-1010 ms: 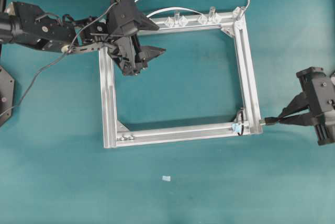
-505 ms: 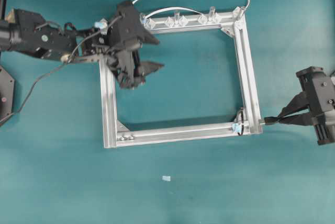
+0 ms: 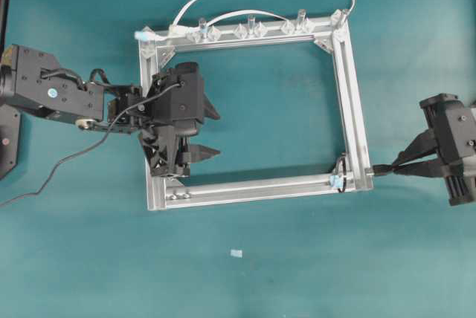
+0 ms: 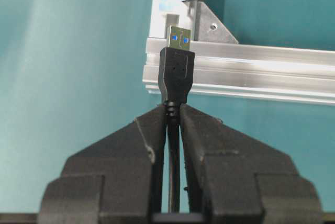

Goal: Insert the wire through the string loop located on the right side.

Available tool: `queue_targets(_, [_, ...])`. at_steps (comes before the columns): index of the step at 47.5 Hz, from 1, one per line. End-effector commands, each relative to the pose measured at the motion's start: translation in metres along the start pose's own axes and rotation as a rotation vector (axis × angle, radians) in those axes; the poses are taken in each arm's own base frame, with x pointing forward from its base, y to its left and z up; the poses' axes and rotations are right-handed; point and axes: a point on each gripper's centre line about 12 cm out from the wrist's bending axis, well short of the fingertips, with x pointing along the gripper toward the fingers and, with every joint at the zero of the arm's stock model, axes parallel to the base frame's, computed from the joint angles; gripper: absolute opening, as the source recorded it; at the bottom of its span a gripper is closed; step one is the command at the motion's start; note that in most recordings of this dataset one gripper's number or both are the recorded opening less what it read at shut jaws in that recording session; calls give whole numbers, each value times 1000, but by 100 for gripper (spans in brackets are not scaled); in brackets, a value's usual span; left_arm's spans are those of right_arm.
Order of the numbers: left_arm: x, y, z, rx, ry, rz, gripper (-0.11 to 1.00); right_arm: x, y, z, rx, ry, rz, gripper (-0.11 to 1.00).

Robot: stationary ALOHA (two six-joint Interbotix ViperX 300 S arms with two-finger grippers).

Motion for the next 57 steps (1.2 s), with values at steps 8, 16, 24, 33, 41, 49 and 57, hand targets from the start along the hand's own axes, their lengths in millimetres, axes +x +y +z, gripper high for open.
queue_targets(8, [6,-11,29,20,-64,-21,80,-1,2,9,-2,-27,2,12])
queue_targets(16, [31,-26,44,41,-70,-46,80,-1,1,9,-2,-27,2,12])
queue_targets(24, [59,-33,58,49,-77,-54,80,-1,1,10,-1,-33,-1,12])
queue_targets(33, [77,-40,70,58,-95,-64,80,0,1,9,-1,-33,-3,12])
queue_targets(41, [78,-44,67,62,-89,-71,80,0,0,9,0,-35,-5,12])
queue_targets(49, [77,-44,66,64,-86,-71,80,1,0,8,-1,-33,-5,12])
queue_targets(57, [77,-44,66,64,-86,-71,80,3,0,10,-1,-30,-8,12])
